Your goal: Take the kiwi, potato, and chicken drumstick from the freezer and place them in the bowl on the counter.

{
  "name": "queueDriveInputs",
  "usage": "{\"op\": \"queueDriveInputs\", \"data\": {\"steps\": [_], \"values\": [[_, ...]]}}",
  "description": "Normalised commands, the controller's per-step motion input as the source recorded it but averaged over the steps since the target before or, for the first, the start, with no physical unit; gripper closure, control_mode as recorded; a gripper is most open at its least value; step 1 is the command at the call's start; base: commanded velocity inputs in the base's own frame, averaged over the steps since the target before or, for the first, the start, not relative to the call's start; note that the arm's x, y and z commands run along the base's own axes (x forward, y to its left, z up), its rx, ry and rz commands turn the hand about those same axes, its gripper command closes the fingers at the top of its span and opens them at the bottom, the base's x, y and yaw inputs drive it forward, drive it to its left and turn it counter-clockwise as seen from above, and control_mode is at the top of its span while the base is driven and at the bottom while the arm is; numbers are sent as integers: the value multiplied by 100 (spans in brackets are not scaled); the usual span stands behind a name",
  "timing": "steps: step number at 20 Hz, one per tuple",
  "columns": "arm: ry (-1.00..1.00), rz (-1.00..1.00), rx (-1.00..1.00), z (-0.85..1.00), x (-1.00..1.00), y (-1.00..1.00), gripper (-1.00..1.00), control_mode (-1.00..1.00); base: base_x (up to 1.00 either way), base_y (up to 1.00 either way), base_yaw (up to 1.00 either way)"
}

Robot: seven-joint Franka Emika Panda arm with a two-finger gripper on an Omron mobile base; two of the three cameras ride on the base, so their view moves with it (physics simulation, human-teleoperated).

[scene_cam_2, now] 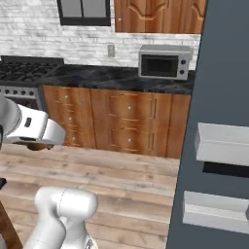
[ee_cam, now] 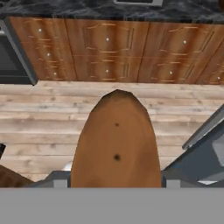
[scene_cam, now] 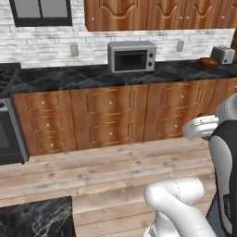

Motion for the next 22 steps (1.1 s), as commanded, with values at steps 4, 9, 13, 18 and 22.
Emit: {"op": "queueDriveInputs", "data": {"steps": [4, 9, 13, 18, 22], "values": [[0, 0, 0, 0, 0, 0, 100, 100, 100, 4, -15], [0, 0, 0, 0, 0, 0, 100, 100, 100, -2, -24], [0, 0, 0, 0, 0, 0, 100, 100, 100, 0, -30], [0, 0, 0, 0, 0, 0, 100, 100, 100, -3, -44], [0, 0, 0, 0, 0, 0, 100, 100, 100, -35, -45]]}}
